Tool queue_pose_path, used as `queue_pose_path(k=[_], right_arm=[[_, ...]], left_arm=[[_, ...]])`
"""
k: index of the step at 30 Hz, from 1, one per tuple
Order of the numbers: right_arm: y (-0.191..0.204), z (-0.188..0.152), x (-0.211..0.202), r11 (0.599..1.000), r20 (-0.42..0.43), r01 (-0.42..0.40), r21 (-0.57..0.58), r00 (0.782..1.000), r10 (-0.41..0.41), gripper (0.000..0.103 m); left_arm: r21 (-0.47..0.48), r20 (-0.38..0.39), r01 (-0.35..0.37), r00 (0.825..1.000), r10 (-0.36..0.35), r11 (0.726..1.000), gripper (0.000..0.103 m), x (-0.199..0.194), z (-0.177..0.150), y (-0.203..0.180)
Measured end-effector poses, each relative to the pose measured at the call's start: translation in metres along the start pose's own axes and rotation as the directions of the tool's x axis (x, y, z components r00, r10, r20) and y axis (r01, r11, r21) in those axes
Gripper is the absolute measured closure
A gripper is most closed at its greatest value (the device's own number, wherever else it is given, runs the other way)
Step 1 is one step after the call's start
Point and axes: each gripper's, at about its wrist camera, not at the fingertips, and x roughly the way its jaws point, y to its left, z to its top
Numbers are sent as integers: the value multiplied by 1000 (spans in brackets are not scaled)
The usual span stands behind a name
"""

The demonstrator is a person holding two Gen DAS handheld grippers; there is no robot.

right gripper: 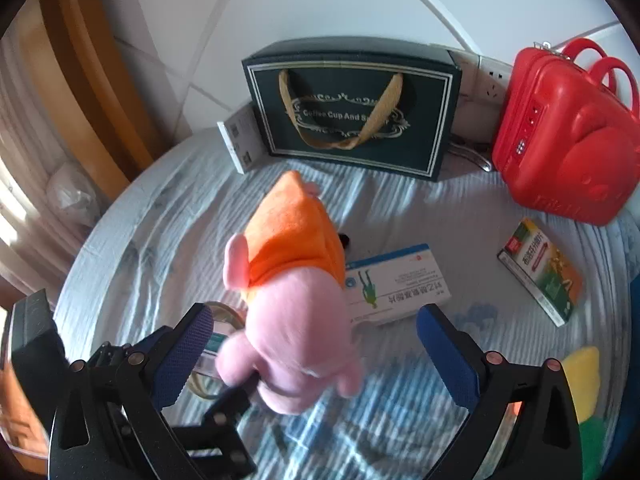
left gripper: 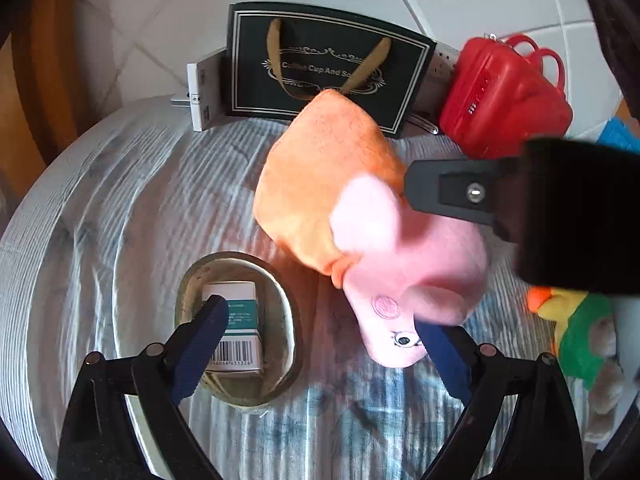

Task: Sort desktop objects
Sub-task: 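Lower the right tool and grasp the head of the pink pig plush in orange dress, then close the left tool on the pig's orange dress while the right holds its head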

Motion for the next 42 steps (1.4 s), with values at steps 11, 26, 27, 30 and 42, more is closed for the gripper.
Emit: queue_pose_path(k=[11,26,27,30,42], right_arm=[[-120,-37,19,984,-149,162,76,977,-149,53],[-78,-64,51,982,-154,-10,188,987,40,34],[-78,-66,49,987,-152,-6,158,988,30,35],[-79,-78,32,996,-140,86,-29,986,-89,53],[-152,-112,-19,999,-126,36,38,992,-31,39]], left_arm=[[11,-1,-95,995,95,995,8,-27,-3,33],[66,-28,-98,995,100,993,8,-14,5,6],[72,-23,-100,995,101,992,8,-16,6,4],[96,-14,-98,995,100,991,8,-22,10,-1],[149,-111,37,994,-21,988,8,-23,-10,-65]])
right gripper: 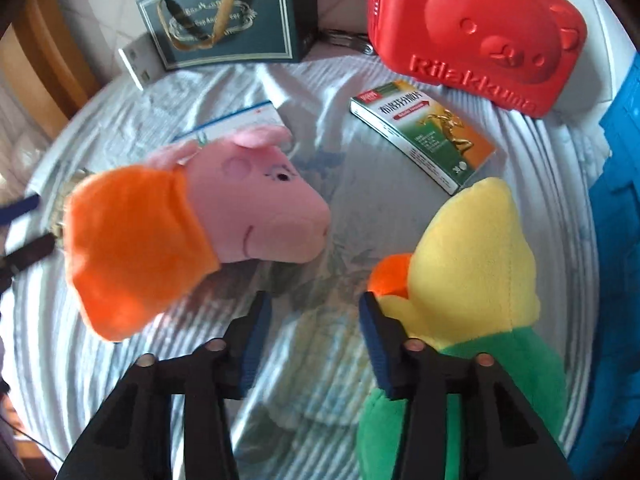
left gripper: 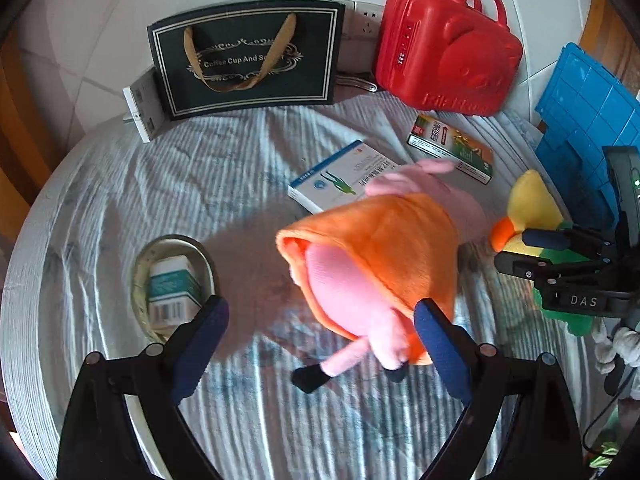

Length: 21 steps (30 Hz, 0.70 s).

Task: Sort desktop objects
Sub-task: 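Close the left tool on the pig's orange dress while the right holds its head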

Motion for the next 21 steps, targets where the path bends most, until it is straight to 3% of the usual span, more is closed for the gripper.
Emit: queue_pose_path(k=[2,7,10,12,14,18,21], right_arm=[[1,2,-2,1000,23,-23,1,999,23,16],[-4,21,0,995,57,-99,18,994,98,0],[-10,33,7,987,52,-156,32,987,155,0],[-11,42,20,980,26,-195,32,981,194,0],[-9,48,28,984,10,-178,15,984,178,0],[2,57,41,974,-15,-224,-16,974,224,0],[20,59,58,953,-61,-302,-37,952,299,0]], left_arm=[[-30,-25,-5,1000,4,1000,8,5,-1,-9],[-77,-73,-36,997,30,996,8,30,3,-27],[-54,-86,-61,995,57,997,5,47,5,-35],[-1,-81,-125,989,125,992,0,54,4,-37],[14,-67,-152,986,152,988,0,53,2,-29],[-51,-55,-126,991,123,991,0,50,7,-3],[-43,-64,-82,995,79,996,0,55,12,-2]])
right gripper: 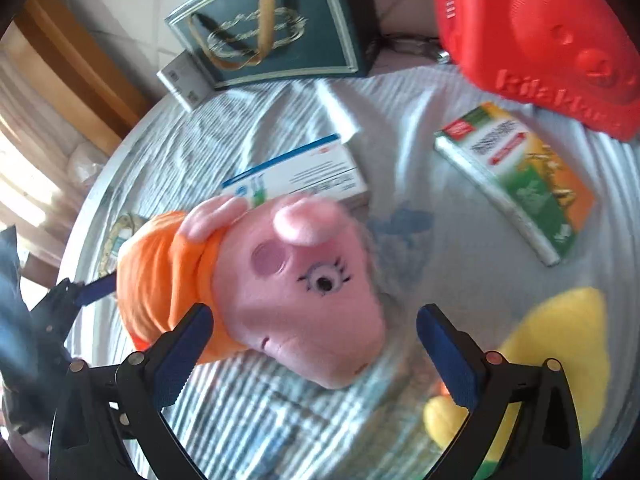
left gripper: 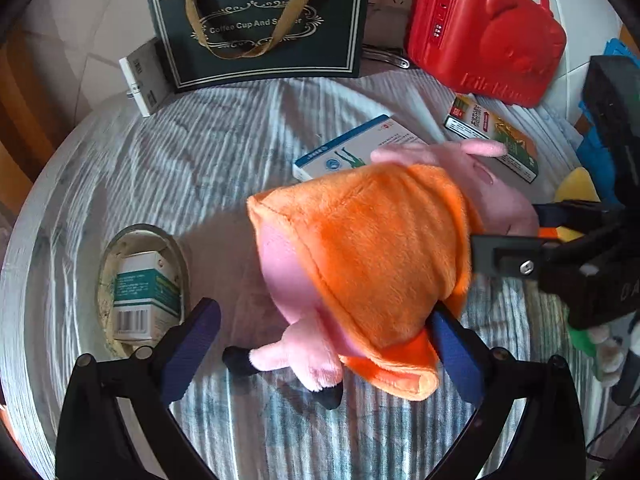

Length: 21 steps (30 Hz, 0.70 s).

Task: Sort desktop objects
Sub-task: 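Close the left tool on the pig's orange dress while the right holds its head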

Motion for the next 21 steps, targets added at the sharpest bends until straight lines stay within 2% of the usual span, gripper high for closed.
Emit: queue_pose_path(k=[3,4,5,8,9,16,21], right_arm=[[-2,-2,15,998,6,-49,45,999,49,0],[-3,-4,13,997,22,-56,62,998,55,3],[-2,-6,11,997,29,-47,64,999,45,12],[3,-11,-1,999,43,-12,52,999,10,30],[5,-12,-7,999,50,-1,46,999,-1,32],[24,-26,-63,999,149,7,34,989,-12,34],[44,-36,-127,1000,250,25,6,968,-26,34]], left_arm=[[-1,-30,28,999,-28,1000,0,12,1,-6],[-13,-41,46,998,-47,999,3,14,1,-6],[-24,-43,74,996,-75,997,13,15,1,-7],[-1,-6,46,999,-46,999,19,3,-1,-15],[6,5,45,999,-45,999,20,-2,-2,-16],[58,114,39,992,-46,998,21,-64,-5,-28],[94,228,35,972,-56,995,21,-125,-7,-46]])
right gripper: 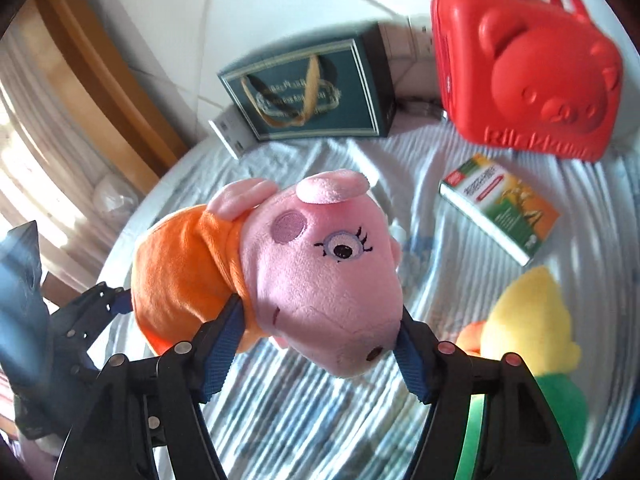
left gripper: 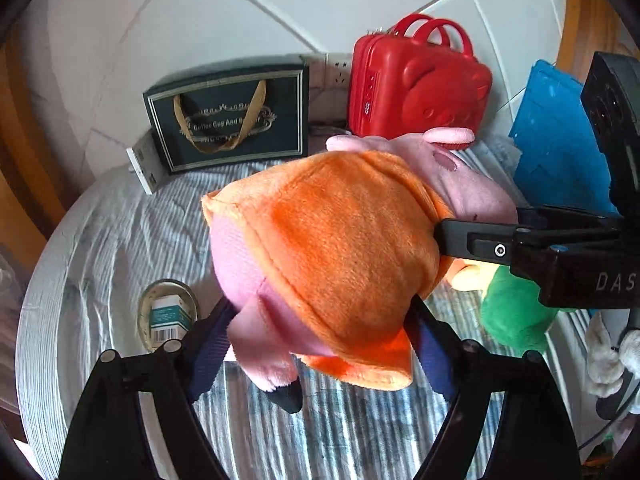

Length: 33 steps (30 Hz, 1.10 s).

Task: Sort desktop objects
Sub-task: 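Close the left tool on the pig's orange dress while the right holds its head, then carry the pig plush with both tools over the blue bin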

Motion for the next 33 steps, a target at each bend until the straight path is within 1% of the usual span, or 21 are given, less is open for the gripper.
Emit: queue_pose_path(k=[5,9,12,15,17,20,22,24,26,28,29,31,33], right_arm=[[20,0,-68,999,109,49,-25,993,-46,34],[26,-6,-132,994,199,111,-19,974,-105,34],[19,-13,-187,986,270,165,14,949,-163,34],[2,-17,-245,973,329,220,65,916,-229,34],[-15,-22,-284,961,362,254,109,890,-277,34],[-45,-29,-333,941,391,295,164,857,-337,34],[-68,-34,-364,925,400,323,201,835,-379,34],[-93,-39,-390,908,397,344,237,819,-414,34],[-121,-44,-412,893,389,357,274,808,-442,33],[-148,-51,-431,879,374,364,309,803,-464,33],[-161,-54,-439,872,368,367,324,800,-473,33],[-187,-62,-451,855,344,373,360,799,-494,33],[-208,-69,-456,840,325,373,395,798,-507,31]], left_arm=[[46,107,28,994,-33,999,21,-60,11,-34],[103,189,65,978,-84,993,21,-101,25,-74],[160,241,104,960,-141,982,21,-130,39,-116],[226,283,144,937,-207,963,21,-155,57,-167],[270,300,181,918,-261,946,21,-166,70,-206],[330,305,223,895,-327,917,21,-176,88,-266],[358,292,255,883,-367,898,21,-179,99,-305],[384,270,285,875,-402,878,21,-177,109,-347],[407,241,305,873,-424,861,21,-171,118,-386],[418,206,331,872,-443,846,21,-166,123,-422],[423,188,339,874,-448,840,21,-162,125,-436],[437,154,340,884,-442,832,21,-154,125,-468],[458,134,334,890,-435,824,21,-146,125,-488]])
